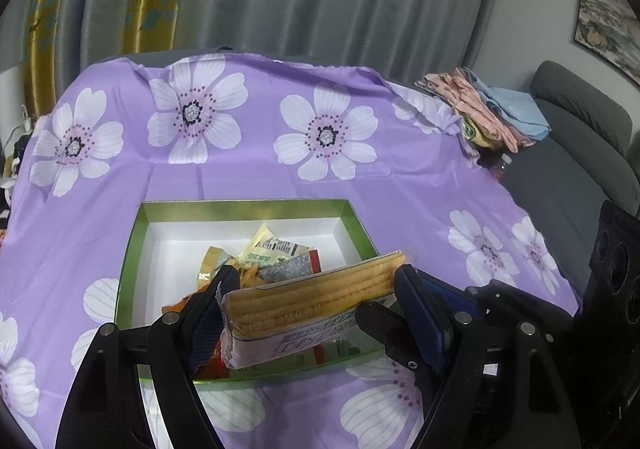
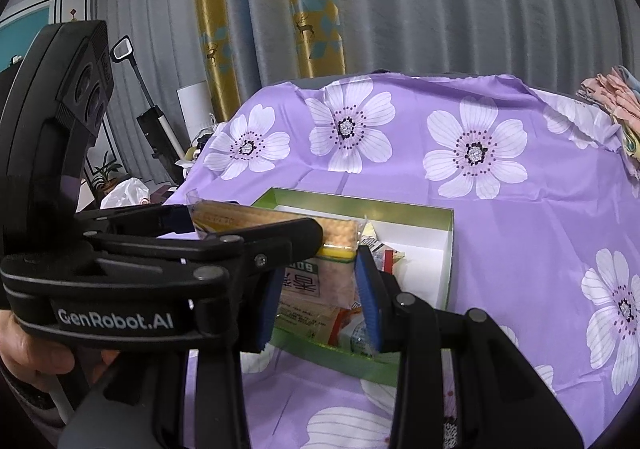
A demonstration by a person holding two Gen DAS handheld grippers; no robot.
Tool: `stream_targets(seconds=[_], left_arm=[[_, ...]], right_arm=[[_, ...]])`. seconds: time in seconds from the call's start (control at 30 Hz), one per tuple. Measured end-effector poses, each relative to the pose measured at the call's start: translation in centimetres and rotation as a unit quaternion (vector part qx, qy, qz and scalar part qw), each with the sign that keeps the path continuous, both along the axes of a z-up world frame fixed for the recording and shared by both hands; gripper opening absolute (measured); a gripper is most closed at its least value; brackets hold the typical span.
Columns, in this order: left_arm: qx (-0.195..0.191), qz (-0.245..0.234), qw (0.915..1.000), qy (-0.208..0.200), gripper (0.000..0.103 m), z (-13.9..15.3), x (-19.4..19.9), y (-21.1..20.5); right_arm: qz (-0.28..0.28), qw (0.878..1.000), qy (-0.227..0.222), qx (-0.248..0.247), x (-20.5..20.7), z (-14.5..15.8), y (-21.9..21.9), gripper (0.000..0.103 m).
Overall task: Organize snacks
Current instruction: 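Lower the cracker pack into the box with the left gripper, then open the left gripper and release the cracker pack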
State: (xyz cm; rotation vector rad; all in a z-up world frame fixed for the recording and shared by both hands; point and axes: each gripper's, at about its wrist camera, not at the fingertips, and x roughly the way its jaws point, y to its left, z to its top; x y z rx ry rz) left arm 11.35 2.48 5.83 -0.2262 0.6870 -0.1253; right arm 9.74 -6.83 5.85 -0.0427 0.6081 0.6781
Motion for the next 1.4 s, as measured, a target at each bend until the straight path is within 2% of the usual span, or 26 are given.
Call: stream_targets(seconds=[0.8,1.1,1.23,1.33,1.4], left_arm=[[-0.009,0.005,0.9998,0.019,0.080,-2.0,4.1,1.8],[-0.026,0.010,0.9981,0.055,0.080,-4.5,5.9,3.0],[-0.035,0.014,0.9965,0.075,0.080,-5.8,6.6,3.3],[-0.039,0.019,0.9955,0.084,0.080,-6.4,6.9,3.4],[-0.041,0.021,0.9952,0.087,0.080,-6.3,6.8,3.6]], right_arm=[[0.003,1.000,0.013,-0.019,3.5,-1.4,1.5,0.037],[0.006,0.998,0.047,-0.036,5.2,-3.4,2.6,0.037],[0.006,0.996,0.070,-0.045,6.1,-4.4,3.2,0.040],[0.001,0.996,0.080,-0.049,6.4,-4.8,3.5,0.046],[0.002,0.996,0.081,-0.047,6.2,-4.6,3.4,0.054]])
